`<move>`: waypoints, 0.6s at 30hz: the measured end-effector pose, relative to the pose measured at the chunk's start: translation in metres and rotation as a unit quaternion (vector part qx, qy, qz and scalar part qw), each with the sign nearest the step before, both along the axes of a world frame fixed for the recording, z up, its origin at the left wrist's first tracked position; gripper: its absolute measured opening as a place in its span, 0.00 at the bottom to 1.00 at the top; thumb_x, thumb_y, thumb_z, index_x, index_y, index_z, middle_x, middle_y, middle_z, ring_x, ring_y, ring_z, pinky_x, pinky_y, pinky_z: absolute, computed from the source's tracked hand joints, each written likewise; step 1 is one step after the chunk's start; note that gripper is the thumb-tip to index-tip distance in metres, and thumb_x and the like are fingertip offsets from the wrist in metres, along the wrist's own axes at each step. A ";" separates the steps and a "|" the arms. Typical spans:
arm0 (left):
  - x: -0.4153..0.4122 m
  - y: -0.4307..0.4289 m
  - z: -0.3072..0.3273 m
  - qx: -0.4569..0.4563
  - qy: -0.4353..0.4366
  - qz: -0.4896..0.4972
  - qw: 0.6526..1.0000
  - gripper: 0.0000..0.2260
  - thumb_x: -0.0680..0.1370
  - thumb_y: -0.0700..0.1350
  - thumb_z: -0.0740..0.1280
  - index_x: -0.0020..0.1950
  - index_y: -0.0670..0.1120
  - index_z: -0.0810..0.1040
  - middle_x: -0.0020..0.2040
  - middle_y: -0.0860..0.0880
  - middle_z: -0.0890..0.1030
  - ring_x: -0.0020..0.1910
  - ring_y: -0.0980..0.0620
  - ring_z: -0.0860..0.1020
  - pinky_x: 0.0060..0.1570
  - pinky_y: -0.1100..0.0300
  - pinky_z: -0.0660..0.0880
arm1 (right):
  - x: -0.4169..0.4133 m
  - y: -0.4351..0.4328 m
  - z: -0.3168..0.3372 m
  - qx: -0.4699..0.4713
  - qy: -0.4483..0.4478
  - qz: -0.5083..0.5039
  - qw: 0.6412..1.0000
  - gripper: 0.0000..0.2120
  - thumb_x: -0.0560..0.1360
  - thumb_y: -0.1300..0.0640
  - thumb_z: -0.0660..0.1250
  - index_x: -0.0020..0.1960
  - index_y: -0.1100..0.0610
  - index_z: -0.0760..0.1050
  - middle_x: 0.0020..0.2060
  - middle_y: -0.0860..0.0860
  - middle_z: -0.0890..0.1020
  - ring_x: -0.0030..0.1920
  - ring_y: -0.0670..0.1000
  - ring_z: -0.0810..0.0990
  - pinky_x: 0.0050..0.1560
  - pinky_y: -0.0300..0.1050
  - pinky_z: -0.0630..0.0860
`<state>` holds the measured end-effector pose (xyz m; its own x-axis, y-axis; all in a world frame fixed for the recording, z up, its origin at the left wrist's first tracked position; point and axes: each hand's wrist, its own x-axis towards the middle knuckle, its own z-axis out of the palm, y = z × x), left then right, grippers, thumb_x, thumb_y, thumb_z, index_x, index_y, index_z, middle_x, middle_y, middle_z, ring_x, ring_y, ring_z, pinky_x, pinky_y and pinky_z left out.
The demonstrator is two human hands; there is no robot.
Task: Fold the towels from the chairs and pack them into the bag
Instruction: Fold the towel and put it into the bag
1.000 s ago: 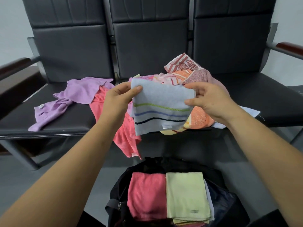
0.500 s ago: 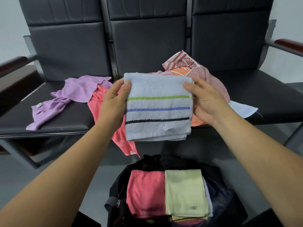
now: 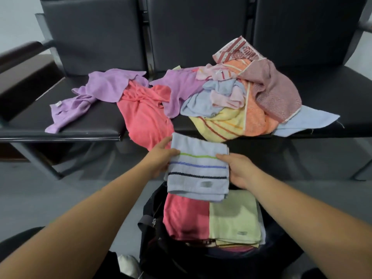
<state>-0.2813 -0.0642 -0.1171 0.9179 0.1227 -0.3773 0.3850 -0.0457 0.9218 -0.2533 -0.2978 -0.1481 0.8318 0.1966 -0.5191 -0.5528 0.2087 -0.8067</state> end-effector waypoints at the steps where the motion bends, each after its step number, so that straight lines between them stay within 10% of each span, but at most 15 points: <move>1: -0.006 0.001 -0.013 0.020 0.020 -0.010 1.000 0.23 0.80 0.36 0.64 0.72 0.57 0.71 0.51 0.45 0.82 0.46 0.45 0.80 0.48 0.48 0.78 | -0.006 0.002 -0.012 -0.022 0.022 0.004 1.000 0.12 0.79 0.66 0.67 0.61 0.68 0.78 0.51 0.64 0.84 0.43 0.58 0.85 0.41 0.49 0.84; 5: -0.027 0.008 -0.055 0.062 0.084 -0.052 0.993 0.23 0.80 0.35 0.64 0.72 0.54 0.71 0.54 0.45 0.81 0.50 0.43 0.82 0.54 0.43 0.81 | -0.026 0.009 -0.048 -0.087 0.088 0.018 0.992 0.02 0.80 0.68 0.67 0.49 0.66 0.78 0.37 0.59 0.85 0.33 0.55 0.85 0.28 0.47 0.81; 14: -0.026 0.033 -0.090 0.277 0.143 -0.034 0.950 0.25 0.80 0.46 0.66 0.76 0.43 0.66 0.65 0.44 0.76 0.54 0.47 0.76 0.55 0.54 0.75 | -0.024 0.025 -0.079 -0.292 0.135 0.116 0.940 0.11 0.80 0.54 0.67 0.56 0.58 0.69 0.51 0.54 0.74 0.50 0.58 0.76 0.47 0.50 0.72; 18: -0.012 0.029 -0.078 0.294 0.107 -0.051 0.948 0.10 0.80 0.43 0.66 0.59 0.42 0.78 0.55 0.44 0.80 0.49 0.46 0.77 0.59 0.47 0.78 | 0.000 0.030 -0.067 -0.322 0.096 0.095 0.937 0.05 0.78 0.57 0.67 0.48 0.57 0.72 0.39 0.53 0.70 0.41 0.54 0.71 0.39 0.44 0.69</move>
<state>-0.2936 -0.0350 -0.1955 0.8465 0.2851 -0.4496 0.5263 -0.5748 0.6266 -0.2536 -0.2683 -0.2152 0.6921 -0.0739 -0.7180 -0.6790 -0.4040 -0.6129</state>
